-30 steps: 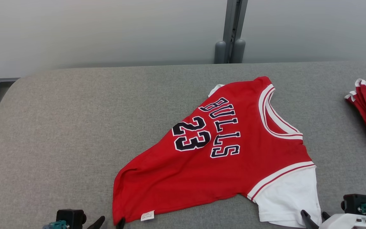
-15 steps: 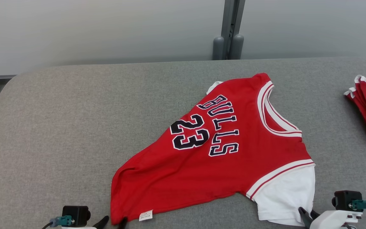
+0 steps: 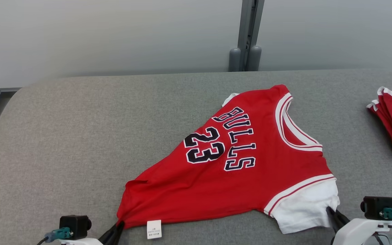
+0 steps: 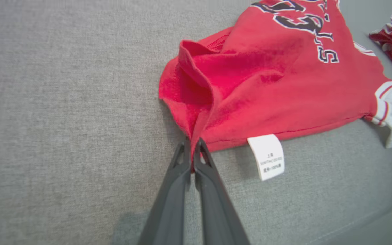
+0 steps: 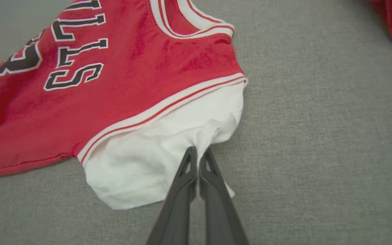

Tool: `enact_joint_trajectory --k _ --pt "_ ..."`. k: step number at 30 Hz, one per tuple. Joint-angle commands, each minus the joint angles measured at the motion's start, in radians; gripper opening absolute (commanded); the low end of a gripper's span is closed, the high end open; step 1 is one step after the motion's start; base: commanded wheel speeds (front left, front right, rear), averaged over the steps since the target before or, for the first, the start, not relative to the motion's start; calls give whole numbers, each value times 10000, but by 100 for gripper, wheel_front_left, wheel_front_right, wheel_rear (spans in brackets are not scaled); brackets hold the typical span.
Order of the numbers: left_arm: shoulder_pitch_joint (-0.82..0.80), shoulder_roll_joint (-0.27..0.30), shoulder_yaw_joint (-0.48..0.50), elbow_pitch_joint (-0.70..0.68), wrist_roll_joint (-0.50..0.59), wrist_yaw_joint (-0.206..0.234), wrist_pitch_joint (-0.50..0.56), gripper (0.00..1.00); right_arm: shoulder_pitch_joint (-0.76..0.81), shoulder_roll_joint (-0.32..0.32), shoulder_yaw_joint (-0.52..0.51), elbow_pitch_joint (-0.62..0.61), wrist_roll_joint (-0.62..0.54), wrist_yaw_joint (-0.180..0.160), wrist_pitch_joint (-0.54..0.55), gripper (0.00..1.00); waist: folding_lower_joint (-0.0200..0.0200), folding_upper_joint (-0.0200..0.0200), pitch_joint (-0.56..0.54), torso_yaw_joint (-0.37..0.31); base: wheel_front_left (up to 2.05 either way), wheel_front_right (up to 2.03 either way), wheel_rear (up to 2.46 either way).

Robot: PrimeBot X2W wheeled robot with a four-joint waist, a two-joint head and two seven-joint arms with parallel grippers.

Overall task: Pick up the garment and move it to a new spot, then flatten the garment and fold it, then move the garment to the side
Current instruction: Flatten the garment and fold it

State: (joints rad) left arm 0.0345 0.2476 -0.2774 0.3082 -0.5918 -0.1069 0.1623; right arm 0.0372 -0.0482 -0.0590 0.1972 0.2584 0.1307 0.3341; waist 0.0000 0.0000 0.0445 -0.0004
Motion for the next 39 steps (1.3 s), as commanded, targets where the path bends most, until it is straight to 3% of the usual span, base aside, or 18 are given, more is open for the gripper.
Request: enact_joint_trajectory --k 1,12,18,28,39 --pt "68 96 75 -177 31 67 -115 0 149 -49 -69 -274 -111 4 31 0 0 0 -65 -4 0 0 0" --pt "-1 179 146 -1170 91 268 -282 0 120 -49 201 -1404 9 3 -35 0 0 0 -19 -143 0 0 0" --pt "-987 590 446 -1840 305 271 -470 0 -965 -51 272 -1753 -247 3 -733 0 0 0 416 -272 0 0 0" --pt "-4391 1819 628 -1595 597 -74 86 0 -4908 -50 377 -822 153 3 -2010 0 0 0 1901 -547 0 0 0" --pt "-8771 3148 -289 -109 -356 -233 655 0 -10443 -47 666 2000 563 3 -3522 0 0 0 3676 -875 0 0 0"
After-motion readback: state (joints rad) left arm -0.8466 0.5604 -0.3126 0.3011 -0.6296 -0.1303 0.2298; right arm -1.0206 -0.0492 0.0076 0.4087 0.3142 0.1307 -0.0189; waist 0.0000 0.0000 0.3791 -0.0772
